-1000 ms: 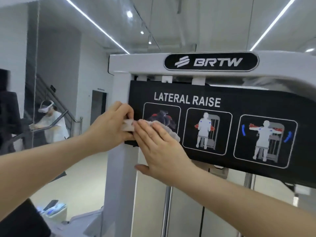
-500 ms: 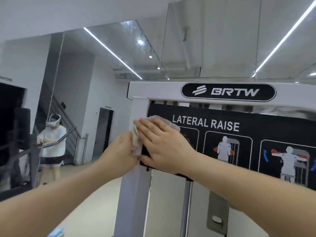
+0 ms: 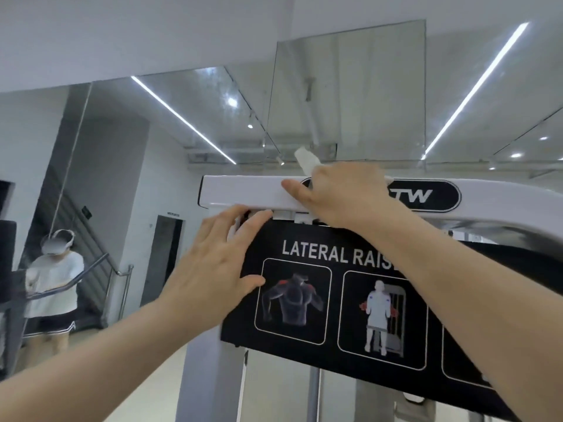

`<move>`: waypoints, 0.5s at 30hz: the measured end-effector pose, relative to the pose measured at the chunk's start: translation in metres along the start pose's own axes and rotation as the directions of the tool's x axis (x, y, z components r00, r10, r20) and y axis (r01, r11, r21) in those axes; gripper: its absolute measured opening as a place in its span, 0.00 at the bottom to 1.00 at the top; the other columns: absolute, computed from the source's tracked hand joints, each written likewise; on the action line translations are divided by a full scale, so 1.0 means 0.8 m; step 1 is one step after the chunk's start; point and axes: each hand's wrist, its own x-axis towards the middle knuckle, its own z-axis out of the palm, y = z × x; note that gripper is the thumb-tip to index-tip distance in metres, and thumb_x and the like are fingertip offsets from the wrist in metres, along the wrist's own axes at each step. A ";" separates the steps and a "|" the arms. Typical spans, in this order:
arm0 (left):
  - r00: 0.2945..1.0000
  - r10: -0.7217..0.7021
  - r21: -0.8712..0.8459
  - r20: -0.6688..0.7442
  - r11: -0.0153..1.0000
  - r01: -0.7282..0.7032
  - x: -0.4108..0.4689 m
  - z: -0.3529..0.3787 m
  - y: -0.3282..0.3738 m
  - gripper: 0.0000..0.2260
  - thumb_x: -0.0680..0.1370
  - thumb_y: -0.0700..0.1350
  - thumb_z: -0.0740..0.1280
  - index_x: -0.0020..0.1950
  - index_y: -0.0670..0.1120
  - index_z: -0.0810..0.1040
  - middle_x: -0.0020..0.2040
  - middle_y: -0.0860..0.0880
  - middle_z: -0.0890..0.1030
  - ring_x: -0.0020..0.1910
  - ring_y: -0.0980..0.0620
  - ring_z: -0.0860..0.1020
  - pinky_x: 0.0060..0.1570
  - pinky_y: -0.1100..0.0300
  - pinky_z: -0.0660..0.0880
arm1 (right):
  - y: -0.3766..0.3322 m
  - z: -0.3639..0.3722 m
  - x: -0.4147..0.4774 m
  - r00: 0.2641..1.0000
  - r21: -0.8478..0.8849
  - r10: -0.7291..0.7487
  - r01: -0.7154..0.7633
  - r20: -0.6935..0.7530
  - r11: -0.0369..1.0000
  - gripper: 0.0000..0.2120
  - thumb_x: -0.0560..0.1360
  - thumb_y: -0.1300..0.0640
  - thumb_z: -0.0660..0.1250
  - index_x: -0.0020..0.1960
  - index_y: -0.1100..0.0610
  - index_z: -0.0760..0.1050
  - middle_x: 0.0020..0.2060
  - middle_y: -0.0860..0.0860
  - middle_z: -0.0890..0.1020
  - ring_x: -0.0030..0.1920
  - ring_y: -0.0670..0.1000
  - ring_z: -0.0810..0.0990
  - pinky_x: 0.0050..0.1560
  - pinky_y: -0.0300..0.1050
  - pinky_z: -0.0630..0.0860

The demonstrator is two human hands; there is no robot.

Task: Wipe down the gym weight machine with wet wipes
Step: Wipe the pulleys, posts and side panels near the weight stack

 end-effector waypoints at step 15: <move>0.855 0.346 0.390 0.388 0.778 -0.492 0.023 -0.020 0.068 0.37 0.55 0.37 0.79 0.62 0.49 0.72 0.54 0.45 0.75 0.39 0.51 0.76 0.24 0.62 0.74 | 0.105 0.028 -0.116 0.988 0.026 0.110 -0.108 -0.109 0.994 0.44 0.76 0.29 0.35 0.79 0.60 0.50 0.78 0.57 0.59 0.78 0.55 0.55 0.77 0.54 0.51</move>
